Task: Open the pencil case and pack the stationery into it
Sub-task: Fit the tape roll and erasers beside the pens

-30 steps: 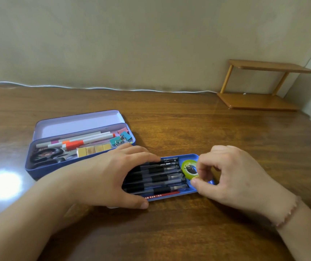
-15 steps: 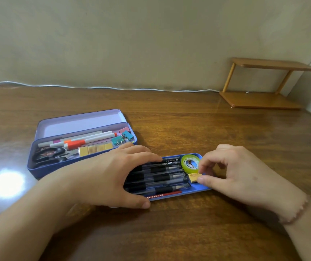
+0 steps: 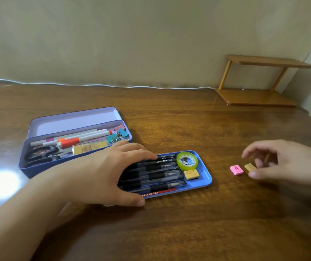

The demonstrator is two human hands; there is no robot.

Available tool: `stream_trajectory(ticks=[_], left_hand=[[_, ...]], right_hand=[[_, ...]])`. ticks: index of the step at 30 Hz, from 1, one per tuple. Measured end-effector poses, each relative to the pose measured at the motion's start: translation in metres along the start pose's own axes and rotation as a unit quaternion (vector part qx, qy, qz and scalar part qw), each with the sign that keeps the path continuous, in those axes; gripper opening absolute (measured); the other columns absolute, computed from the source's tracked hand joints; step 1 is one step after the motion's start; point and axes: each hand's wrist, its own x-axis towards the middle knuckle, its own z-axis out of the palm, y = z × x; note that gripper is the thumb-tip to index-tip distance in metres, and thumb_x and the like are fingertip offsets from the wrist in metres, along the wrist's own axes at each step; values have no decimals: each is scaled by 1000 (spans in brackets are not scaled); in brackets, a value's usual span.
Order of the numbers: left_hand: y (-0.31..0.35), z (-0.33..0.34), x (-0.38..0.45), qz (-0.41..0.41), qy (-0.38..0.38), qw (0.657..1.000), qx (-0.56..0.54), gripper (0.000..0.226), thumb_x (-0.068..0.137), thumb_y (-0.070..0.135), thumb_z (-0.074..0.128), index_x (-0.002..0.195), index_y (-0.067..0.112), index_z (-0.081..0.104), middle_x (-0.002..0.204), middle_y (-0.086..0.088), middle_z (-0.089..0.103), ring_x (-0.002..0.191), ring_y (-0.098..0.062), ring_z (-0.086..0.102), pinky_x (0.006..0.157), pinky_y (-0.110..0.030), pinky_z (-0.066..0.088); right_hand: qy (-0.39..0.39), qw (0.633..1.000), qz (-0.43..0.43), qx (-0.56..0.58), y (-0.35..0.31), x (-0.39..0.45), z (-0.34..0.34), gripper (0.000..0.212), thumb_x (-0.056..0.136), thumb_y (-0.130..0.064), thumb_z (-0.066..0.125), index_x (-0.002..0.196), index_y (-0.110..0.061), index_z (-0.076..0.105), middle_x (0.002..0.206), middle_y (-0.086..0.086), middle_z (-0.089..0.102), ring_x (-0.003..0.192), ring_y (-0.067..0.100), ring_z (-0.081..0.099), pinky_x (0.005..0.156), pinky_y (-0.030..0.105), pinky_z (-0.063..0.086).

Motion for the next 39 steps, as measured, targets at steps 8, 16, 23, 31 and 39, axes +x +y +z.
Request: stream_trajectory(ticks=[8,16,23,31,39], left_hand=[[-1,0,0,5,4,1000,2,86,68,78,62,142,48,30,135,34,33,130,9,29,109,-20,34],[-1,0,1,4,0,1000,-2,85,68,78,62,141,48,30,136,34,34,130,7,31,108,-25,39],[-2,0,0,7,5,1000,1,86,68,78,62,141,48,30,136,33,34,130,8,31,109,-24,37],[-1,1,0,7,4,1000,-1,85,69,76,63,141,47,31,135,32,34,130,8,31,108,-22,37],[-2,1,-1,6,1,1000,1,84,69,77,62,141,50,27,135,35,32,129,9,30,109,-23,37]], right_hand=[[41,999,27,-6,7,10,3,21,75,-18,81,78,-35,67,76,3,67,65,15,61,58,27,47],[135,956,-196,171,-56,3,36,18,74,-10,80,76,-26,73,72,-5,71,56,11,60,52,21,49],[117,972,-170,114,-55,16,51,10,73,-25,82,73,-33,75,77,-15,69,69,11,58,64,31,52],[66,979,-193,18,-53,20,56,8,81,-30,74,79,-38,76,96,-22,57,75,10,55,68,30,51],[113,977,-178,18,-7,5,8,45,72,-27,81,102,-55,62,114,-26,57,95,10,55,70,24,45]])
